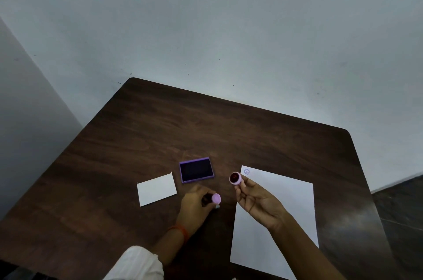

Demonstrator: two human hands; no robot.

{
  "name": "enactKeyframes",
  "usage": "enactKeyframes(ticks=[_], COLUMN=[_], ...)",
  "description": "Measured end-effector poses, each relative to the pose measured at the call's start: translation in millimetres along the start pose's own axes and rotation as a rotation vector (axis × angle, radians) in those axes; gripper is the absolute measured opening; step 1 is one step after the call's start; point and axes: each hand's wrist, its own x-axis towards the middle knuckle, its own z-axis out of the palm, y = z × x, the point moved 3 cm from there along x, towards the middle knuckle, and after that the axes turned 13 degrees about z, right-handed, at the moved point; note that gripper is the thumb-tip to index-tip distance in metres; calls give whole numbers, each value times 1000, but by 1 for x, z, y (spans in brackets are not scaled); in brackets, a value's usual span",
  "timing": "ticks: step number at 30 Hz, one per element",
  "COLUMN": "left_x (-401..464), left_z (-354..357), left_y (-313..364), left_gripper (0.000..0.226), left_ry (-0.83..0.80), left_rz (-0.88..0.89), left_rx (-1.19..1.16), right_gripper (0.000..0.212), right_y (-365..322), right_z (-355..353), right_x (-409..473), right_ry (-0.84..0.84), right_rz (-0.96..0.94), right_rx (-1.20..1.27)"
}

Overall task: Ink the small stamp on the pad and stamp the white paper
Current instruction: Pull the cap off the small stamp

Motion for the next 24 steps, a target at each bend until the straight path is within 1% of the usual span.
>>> enactKeyframes(ticks=[3, 7, 8, 10, 13, 14, 16, 17, 18, 20, 21, 24], left_x=[0, 1, 1, 0, 2, 4, 7, 9, 11, 16, 18, 23], left_z=[1, 1, -1, -6, -22, -30, -45, -52, -59, -69, -72, -73], left_y=[-4, -5, -5, -6, -6, -5, -6, -8, -10, -16, -20, -33], left_gripper=[24, 36, 39, 40, 38, 38, 39, 40, 42, 50, 57, 78], left_ry=[-10, -21, -21, -6, 93, 140, 232, 266, 288, 279, 247, 109], left_rz=[-1, 20, 26, 29, 48, 58, 73, 75, 76, 66, 51, -12], left_rx=[32, 61, 65, 70, 88, 101, 140, 169, 202, 266, 292, 332], right_gripper=[25, 16, 20, 37, 22, 26, 48, 53, 49, 26, 22, 25], right_y=[-2, -3, -4, -4, -6, -6, -6, -6, -6, -7, -7, -8], right_z=[3, 11, 14, 16, 18, 20, 23, 23, 25, 30, 31, 37], right_x=[1, 1, 1, 2, 5, 6, 10, 12, 14, 16, 19, 28], right_ry=[23, 7, -9, -30, -26, -38, -68, -86, -88, -67, -55, 19], right_rz=[-16, -38, -48, -41, -30, -34, -44, -46, -42, -35, -30, -40], right_rx=[-9, -18, -16, -8, 14, 23, 33, 31, 18, -8, -21, -112])
